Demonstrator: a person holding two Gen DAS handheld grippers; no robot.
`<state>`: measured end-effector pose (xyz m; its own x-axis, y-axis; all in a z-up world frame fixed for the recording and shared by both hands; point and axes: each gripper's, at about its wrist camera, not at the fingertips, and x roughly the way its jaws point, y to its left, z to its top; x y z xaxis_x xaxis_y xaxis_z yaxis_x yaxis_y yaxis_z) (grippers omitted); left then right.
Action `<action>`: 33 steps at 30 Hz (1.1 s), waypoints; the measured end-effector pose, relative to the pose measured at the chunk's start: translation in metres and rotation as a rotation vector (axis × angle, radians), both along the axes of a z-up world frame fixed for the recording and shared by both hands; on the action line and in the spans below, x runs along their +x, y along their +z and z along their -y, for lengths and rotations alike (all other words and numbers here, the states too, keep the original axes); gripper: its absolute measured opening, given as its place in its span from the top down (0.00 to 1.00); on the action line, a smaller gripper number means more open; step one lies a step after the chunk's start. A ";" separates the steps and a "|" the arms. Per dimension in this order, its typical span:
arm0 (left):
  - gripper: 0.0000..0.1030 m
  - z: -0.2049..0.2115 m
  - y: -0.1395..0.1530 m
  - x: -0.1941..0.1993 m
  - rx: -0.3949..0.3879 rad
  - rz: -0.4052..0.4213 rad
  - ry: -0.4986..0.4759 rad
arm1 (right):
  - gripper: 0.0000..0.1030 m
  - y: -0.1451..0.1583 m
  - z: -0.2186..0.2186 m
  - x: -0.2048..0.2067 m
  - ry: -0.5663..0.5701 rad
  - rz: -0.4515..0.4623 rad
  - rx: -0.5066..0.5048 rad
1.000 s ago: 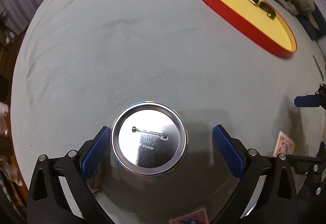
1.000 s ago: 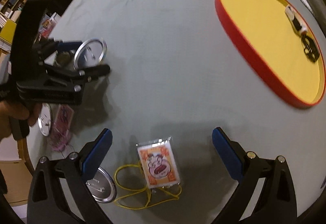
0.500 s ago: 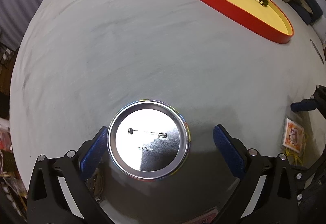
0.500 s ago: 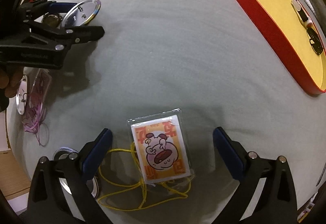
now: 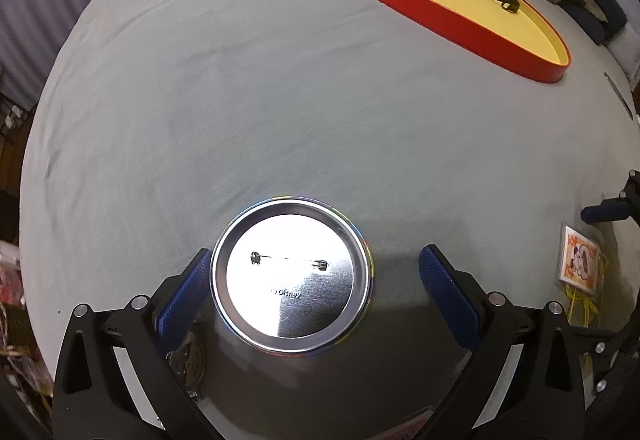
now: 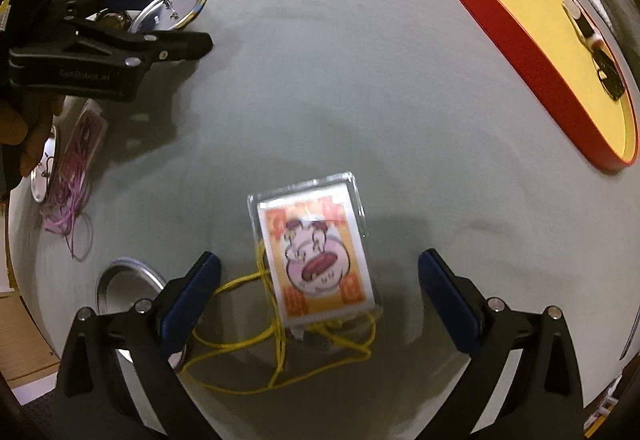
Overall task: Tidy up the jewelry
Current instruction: 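Grasp the round metal pin badge with the left tool while the right tool grasps the pig card holder, then carry the badge and card holder over the yellow tray and lower them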
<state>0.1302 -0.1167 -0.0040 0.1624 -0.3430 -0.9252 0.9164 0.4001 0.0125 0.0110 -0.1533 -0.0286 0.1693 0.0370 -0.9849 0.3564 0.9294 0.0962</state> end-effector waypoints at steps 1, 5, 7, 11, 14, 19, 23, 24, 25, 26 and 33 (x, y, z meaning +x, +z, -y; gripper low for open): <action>0.05 -0.001 0.000 -0.001 -0.004 0.003 -0.011 | 0.08 -0.001 0.000 -0.002 -0.004 0.002 0.002; 0.05 -0.002 0.001 0.000 -0.001 0.003 -0.034 | 0.13 -0.004 -0.001 -0.005 -0.019 -0.001 -0.003; 0.07 -0.002 0.002 0.001 0.000 -0.001 -0.033 | 0.19 -0.003 0.003 -0.007 -0.038 0.003 -0.006; 0.27 -0.010 0.008 0.003 -0.027 0.021 -0.022 | 0.41 0.001 0.011 -0.010 -0.082 0.025 -0.005; 0.30 -0.014 0.011 0.004 -0.030 0.020 -0.029 | 0.55 0.006 0.015 -0.013 -0.089 0.047 -0.005; 0.30 -0.012 0.014 0.002 -0.031 0.031 -0.037 | 0.56 0.009 0.017 -0.017 -0.087 0.067 0.001; 0.30 -0.013 0.024 0.003 -0.056 0.021 -0.023 | 0.56 0.023 0.030 -0.018 -0.125 0.113 -0.001; 0.30 -0.013 0.027 0.003 -0.065 0.020 -0.015 | 0.56 0.027 0.033 -0.020 -0.138 0.128 -0.002; 0.30 -0.013 0.033 0.005 -0.079 0.015 -0.004 | 0.56 0.032 0.038 -0.019 -0.148 0.142 -0.004; 0.30 -0.012 0.037 0.006 -0.088 0.012 0.006 | 0.56 0.037 0.039 -0.019 -0.159 0.156 -0.007; 0.30 0.011 0.081 0.013 -0.153 0.028 0.043 | 0.56 0.080 0.088 -0.019 -0.220 0.262 -0.016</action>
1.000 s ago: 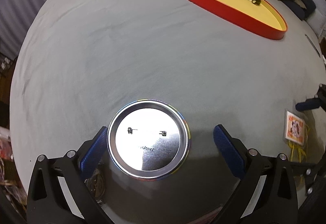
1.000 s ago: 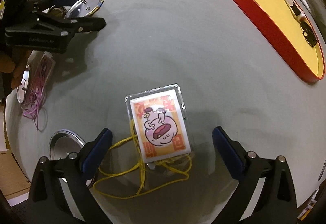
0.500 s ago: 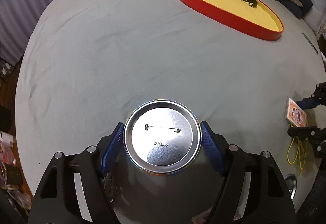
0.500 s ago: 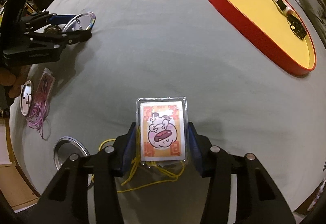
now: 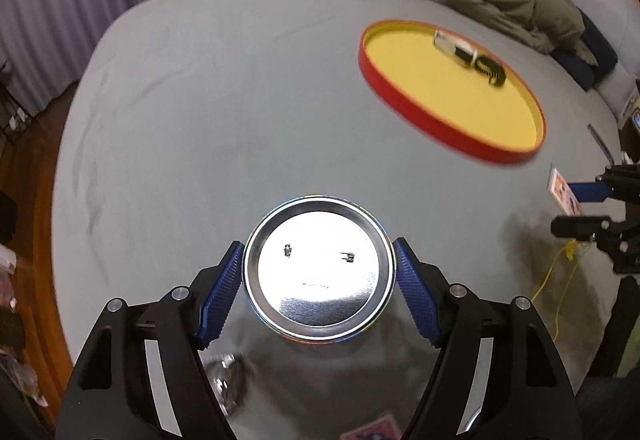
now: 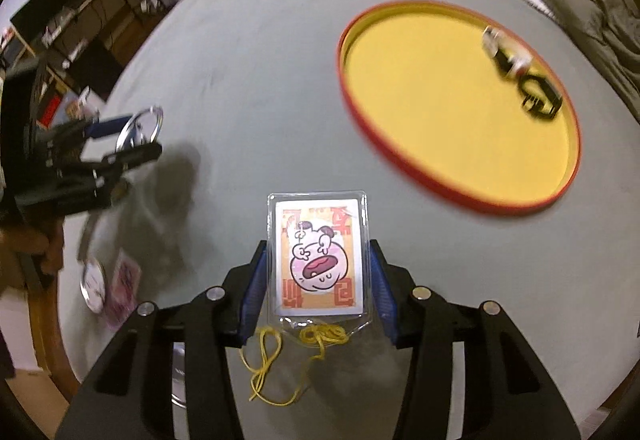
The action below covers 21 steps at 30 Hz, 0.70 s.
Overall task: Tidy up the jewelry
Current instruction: 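Carry the badge and card holder over the yellow tray and lower them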
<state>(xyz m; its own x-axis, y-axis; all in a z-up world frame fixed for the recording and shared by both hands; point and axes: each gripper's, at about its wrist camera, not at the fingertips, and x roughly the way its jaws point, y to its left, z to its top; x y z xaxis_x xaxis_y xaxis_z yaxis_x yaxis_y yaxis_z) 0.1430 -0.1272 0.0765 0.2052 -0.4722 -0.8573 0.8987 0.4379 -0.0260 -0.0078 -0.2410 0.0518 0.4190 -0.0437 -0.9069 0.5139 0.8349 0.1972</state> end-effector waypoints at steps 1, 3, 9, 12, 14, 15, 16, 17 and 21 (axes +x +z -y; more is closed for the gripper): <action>0.30 0.006 0.007 0.000 -0.007 0.008 -0.004 | 0.56 0.005 0.004 0.003 -0.005 0.011 -0.006; 0.30 0.019 0.022 0.001 -0.024 0.029 -0.009 | 0.56 0.020 0.027 0.000 -0.009 0.035 -0.019; 0.30 0.073 0.069 0.001 -0.088 0.056 -0.028 | 0.56 0.078 0.079 0.014 -0.003 0.113 -0.098; 0.30 0.101 0.090 0.002 -0.125 0.057 -0.030 | 0.56 0.106 0.107 0.019 0.001 0.155 -0.138; 0.30 0.122 0.102 0.002 -0.140 0.068 -0.038 | 0.56 0.121 0.124 0.022 0.000 0.180 -0.157; 0.30 0.131 0.107 0.002 -0.149 0.072 -0.042 | 0.56 0.126 0.130 0.022 -0.001 0.191 -0.165; 0.30 0.140 0.112 0.002 -0.156 0.074 -0.047 | 0.56 0.133 0.138 0.022 -0.005 0.205 -0.173; 0.30 0.151 0.117 0.001 -0.164 0.082 -0.053 | 0.56 0.138 0.145 0.022 -0.009 0.216 -0.181; 0.30 0.189 0.122 -0.003 -0.172 0.090 -0.075 | 0.56 0.149 0.167 0.021 -0.018 0.246 -0.201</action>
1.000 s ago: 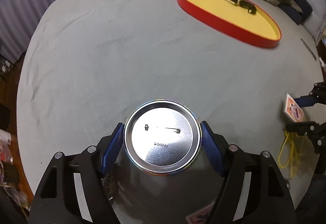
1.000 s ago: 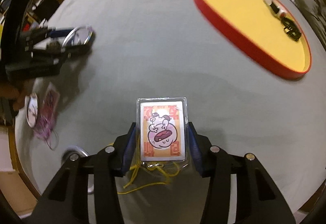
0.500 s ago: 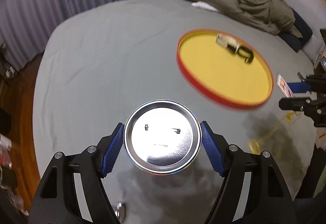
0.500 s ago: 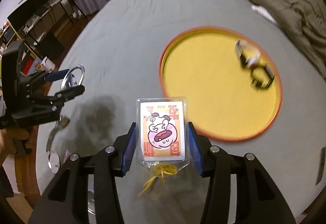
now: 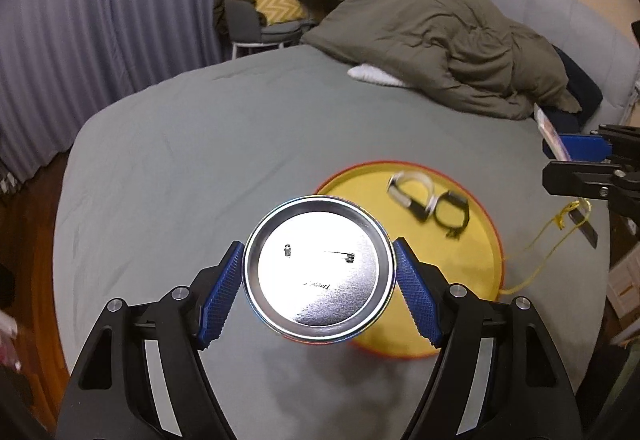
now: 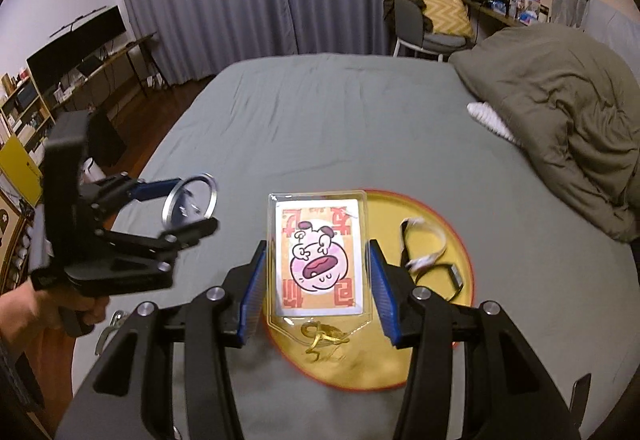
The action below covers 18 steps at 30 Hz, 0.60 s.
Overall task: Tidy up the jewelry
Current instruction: 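Carry the badge and card holder over the yellow tray and lower them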
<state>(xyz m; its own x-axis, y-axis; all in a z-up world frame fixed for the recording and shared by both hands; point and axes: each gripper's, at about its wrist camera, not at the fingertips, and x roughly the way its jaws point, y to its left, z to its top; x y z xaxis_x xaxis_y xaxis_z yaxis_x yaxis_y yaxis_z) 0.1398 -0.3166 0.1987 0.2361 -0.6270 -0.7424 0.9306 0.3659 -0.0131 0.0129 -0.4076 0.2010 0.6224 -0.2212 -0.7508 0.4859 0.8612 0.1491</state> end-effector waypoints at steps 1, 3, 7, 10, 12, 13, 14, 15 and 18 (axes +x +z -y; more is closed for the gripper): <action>0.30 0.010 -0.001 -0.002 0.003 0.001 -0.006 | 0.56 0.000 0.004 -0.001 0.000 0.006 -0.004; 0.30 0.029 -0.006 -0.005 0.009 0.004 -0.012 | 0.56 -0.003 0.012 -0.003 0.000 0.012 -0.006; 0.30 0.055 -0.017 -0.011 0.025 -0.008 -0.015 | 0.56 -0.007 0.022 -0.009 0.000 0.011 -0.002; 0.30 0.074 -0.032 -0.015 0.046 -0.025 -0.011 | 0.56 -0.013 0.031 -0.014 0.001 0.006 0.013; 0.30 0.085 -0.041 -0.016 0.062 -0.033 -0.008 | 0.56 -0.019 0.040 -0.016 0.002 0.000 0.026; 0.30 0.089 -0.044 -0.017 0.068 -0.037 -0.008 | 0.56 -0.021 0.043 -0.016 0.001 -0.003 0.030; 0.30 0.096 -0.051 -0.019 0.080 -0.041 -0.008 | 0.56 -0.025 0.046 -0.017 0.000 -0.007 0.036; 0.30 0.100 -0.055 -0.019 0.088 -0.042 -0.007 | 0.56 -0.028 0.049 -0.018 0.001 -0.010 0.040; 0.30 0.117 -0.072 -0.023 0.113 -0.048 -0.009 | 0.56 -0.042 0.056 -0.018 0.007 -0.029 0.053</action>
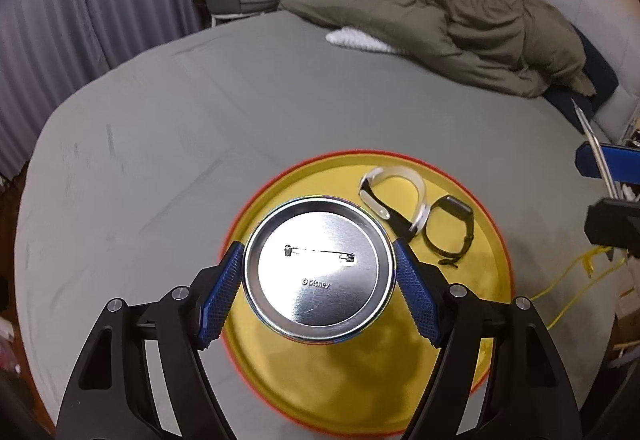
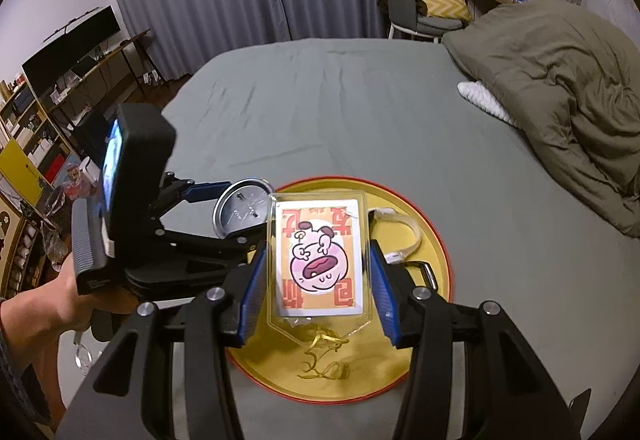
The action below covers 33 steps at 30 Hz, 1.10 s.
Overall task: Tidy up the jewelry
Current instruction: 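Carry the badge and card holder over the yellow tray and lower them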
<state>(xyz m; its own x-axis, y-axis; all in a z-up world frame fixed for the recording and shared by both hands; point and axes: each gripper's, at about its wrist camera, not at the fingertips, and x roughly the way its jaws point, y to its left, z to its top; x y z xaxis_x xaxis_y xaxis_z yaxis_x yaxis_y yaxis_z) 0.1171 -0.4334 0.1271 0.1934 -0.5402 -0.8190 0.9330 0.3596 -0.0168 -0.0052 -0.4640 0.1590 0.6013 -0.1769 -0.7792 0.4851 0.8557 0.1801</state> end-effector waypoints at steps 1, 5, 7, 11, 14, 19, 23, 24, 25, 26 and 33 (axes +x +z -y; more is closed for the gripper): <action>0.30 0.006 -0.006 -0.001 0.010 -0.003 0.001 | 0.56 -0.006 0.002 0.000 0.000 -0.006 0.009; 0.30 0.024 -0.028 -0.002 0.044 -0.011 0.006 | 0.56 -0.029 0.010 -0.001 0.002 -0.033 0.042; 0.30 0.030 -0.039 -0.002 0.063 -0.020 0.011 | 0.56 -0.041 0.012 -0.003 0.001 -0.049 0.058; 0.30 0.041 -0.060 -0.002 0.102 -0.036 0.026 | 0.56 -0.065 0.016 -0.006 0.007 -0.083 0.096; 0.30 0.047 -0.072 -0.002 0.128 -0.043 0.033 | 0.56 -0.081 0.018 -0.008 0.015 -0.106 0.122; 0.30 0.058 -0.089 -0.004 0.166 -0.058 0.039 | 0.56 -0.105 0.019 -0.010 0.020 -0.142 0.158; 0.30 0.064 -0.101 -0.008 0.192 -0.059 0.039 | 0.56 -0.125 0.022 -0.012 0.023 -0.179 0.184; 0.30 0.065 -0.104 -0.009 0.197 -0.058 0.038 | 0.56 -0.129 0.023 -0.011 0.027 -0.189 0.184; 0.30 0.067 -0.108 -0.011 0.205 -0.055 0.035 | 0.56 -0.133 0.022 -0.011 0.034 -0.203 0.179; 0.30 0.067 -0.110 -0.012 0.212 -0.052 0.031 | 0.56 -0.136 0.022 -0.011 0.039 -0.215 0.175; 0.30 0.067 -0.121 -0.016 0.214 -0.050 0.039 | 0.56 -0.152 0.010 -0.014 0.095 -0.267 0.158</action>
<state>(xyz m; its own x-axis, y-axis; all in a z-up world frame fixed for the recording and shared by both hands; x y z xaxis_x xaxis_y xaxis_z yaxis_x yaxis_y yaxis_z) 0.1009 -0.5002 0.0057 0.1671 -0.3458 -0.9233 0.9184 0.3953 0.0181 -0.0188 -0.4742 0.0074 0.3799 0.0058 -0.9250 0.4523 0.8711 0.1913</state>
